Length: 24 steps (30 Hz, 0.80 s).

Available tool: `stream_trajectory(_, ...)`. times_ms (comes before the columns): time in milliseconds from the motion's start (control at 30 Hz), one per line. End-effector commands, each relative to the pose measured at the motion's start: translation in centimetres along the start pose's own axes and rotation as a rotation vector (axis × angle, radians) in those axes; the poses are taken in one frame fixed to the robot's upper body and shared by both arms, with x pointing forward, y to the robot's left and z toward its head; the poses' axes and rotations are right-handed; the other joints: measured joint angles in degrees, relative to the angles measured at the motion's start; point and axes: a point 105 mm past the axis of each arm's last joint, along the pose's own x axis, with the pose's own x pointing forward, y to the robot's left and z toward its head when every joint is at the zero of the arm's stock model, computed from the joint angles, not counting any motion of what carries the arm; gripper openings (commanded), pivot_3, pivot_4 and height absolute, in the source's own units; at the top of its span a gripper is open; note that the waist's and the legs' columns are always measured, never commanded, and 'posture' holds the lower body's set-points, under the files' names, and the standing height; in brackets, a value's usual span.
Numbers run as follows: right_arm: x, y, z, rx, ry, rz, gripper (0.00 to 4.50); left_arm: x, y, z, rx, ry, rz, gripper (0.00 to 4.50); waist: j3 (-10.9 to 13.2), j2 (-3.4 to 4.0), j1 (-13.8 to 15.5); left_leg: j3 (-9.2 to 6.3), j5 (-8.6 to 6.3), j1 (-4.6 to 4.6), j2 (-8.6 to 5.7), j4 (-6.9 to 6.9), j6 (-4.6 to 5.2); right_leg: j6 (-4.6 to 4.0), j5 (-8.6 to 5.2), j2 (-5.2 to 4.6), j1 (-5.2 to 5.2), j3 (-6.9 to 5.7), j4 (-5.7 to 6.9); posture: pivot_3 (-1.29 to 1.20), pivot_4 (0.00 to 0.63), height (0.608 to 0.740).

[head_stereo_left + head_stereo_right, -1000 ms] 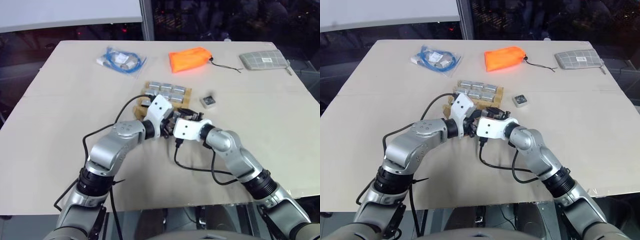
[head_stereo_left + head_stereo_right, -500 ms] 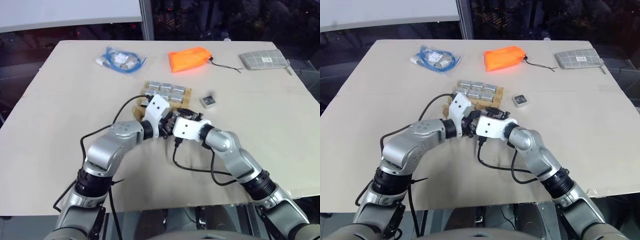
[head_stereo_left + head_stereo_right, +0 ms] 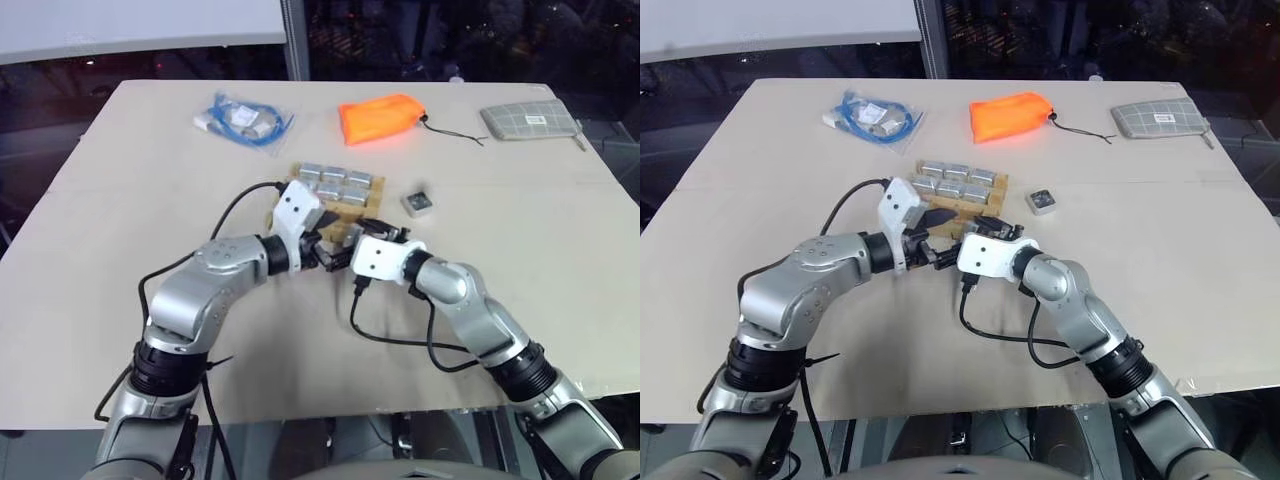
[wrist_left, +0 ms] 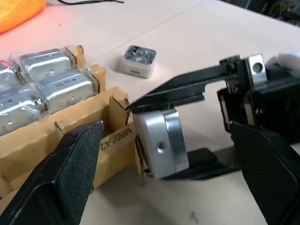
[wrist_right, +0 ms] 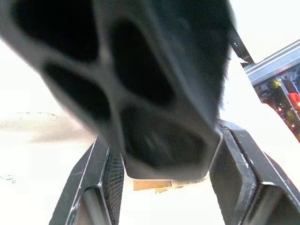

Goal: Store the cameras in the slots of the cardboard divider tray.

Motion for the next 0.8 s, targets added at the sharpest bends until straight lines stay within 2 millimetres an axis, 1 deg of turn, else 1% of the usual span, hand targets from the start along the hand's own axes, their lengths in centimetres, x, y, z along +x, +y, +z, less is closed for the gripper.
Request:
stream_trajectory(33, -0.3, -1.4, 0.6, -0.005, -0.014, -0.051, 1.96, 0.2, -0.3, 0.9, 0.041, -0.029, 0.009, 4.45, 0.00, 0.00, 0.04, 0.00, 0.00, 0.00, 0.00, 0.00, 0.00, 0.00, 0.00, 0.00, 0.00, 0.00, 0.00, 0.00, 0.150, 0.740)
stream_trajectory(167, -0.2, -1.3, 0.9, -0.011, -0.021, -0.048, 1.96, 0.8, -0.6, 0.8, 0.046, -0.016, 0.021, 4.45, 0.00, 0.00, 0.02, 0.00, 0.00, 0.00, 0.00, 0.00, 0.00, 0.00, 0.00, 0.00, 0.00, 0.00, 0.00, 0.00, 0.150, 0.740)
stream_trajectory(333, -0.3, -1.5, 1.4, -0.027, -0.029, -0.050, 1.96, 1.0, -0.4, 0.6, 0.059, -0.001, 0.047, 4.45, 0.00, 0.00, 0.02, 0.00, 0.00, -0.01, 0.00, 0.00, 0.00, 0.00, 0.00, 0.01, 0.00, 0.00, 0.00, 0.00, 0.150, 0.740)
stream_trajectory(400, -0.3, -1.6, 1.6, -0.029, -0.032, -0.052, 1.96, 1.1, -0.3, 0.7, 0.062, -0.002, 0.055, 3.91, 0.00, 0.00, 0.02, 0.00, 0.00, -0.01, 0.00, 0.00, 0.00, 0.00, 0.00, 0.00, 0.00, 0.00, -0.01, 0.00, 0.150, 0.740)
stream_trajectory(433, -0.3, -1.6, 1.6, -0.028, -0.032, -0.051, 1.96, 1.1, -0.2, 0.7, 0.066, -0.004, 0.060, 3.51, 0.00, 0.00, 0.03, 0.00, 0.00, -0.02, 0.00, 0.00, 0.00, 0.00, 0.00, 0.00, -0.01, 0.00, -0.01, 0.00, 0.150, 0.740)
stream_trajectory(533, -0.4, -1.4, 1.5, -0.026, -0.027, -0.048, 1.96, 1.1, 0.0, 1.0, 0.070, -0.009, 0.070, 2.03, 0.00, 0.00, 0.04, 0.00, 0.00, -0.03, 0.00, -0.01, 0.00, 0.00, 0.00, 0.00, -0.01, -0.01, -0.04, 0.00, 0.150, 0.740)
stream_trajectory(567, -0.4, -1.4, 1.5, -0.026, -0.026, -0.048, 1.96, 1.1, 0.0, 1.0, 0.070, -0.009, 0.070, 1.85, 0.00, 0.00, 0.05, 0.00, 0.00, -0.03, 0.00, -0.02, 0.00, 0.00, 0.00, 0.00, 0.00, -0.01, -0.05, 0.00, 0.150, 0.740)
stream_trajectory(600, -0.4, -1.4, 1.5, -0.027, -0.025, -0.048, 1.96, 1.1, 0.0, 1.0, 0.070, -0.009, 0.069, 1.28, 0.00, 0.00, 0.04, 0.00, 0.00, -0.03, 0.00, -0.02, 0.00, 0.00, 0.00, 0.00, 0.00, -0.01, -0.06, 0.00, 0.150, 0.740)
stream_trajectory(633, -0.4, -1.5, 1.5, -0.029, -0.026, -0.049, 1.96, 1.1, 0.0, 1.0, 0.068, -0.009, 0.067, 0.88, 0.00, 0.00, 0.05, 0.00, 0.00, -0.03, 0.00, -0.02, 0.00, 0.00, 0.00, 0.00, 0.00, -0.01, -0.05, 0.00, 0.150, 0.740)
stream_trajectory(800, -0.3, -1.6, 1.9, -0.038, -0.035, -0.052, 1.96, 1.4, -0.7, 0.8, 0.058, -0.001, 0.041, 0.88, 0.00, 0.00, 0.10, -0.01, 0.00, -0.02, 0.00, -0.01, 0.00, 0.00, 0.00, 0.00, 0.00, -0.02, -0.05, 0.00, 0.150, 0.740)
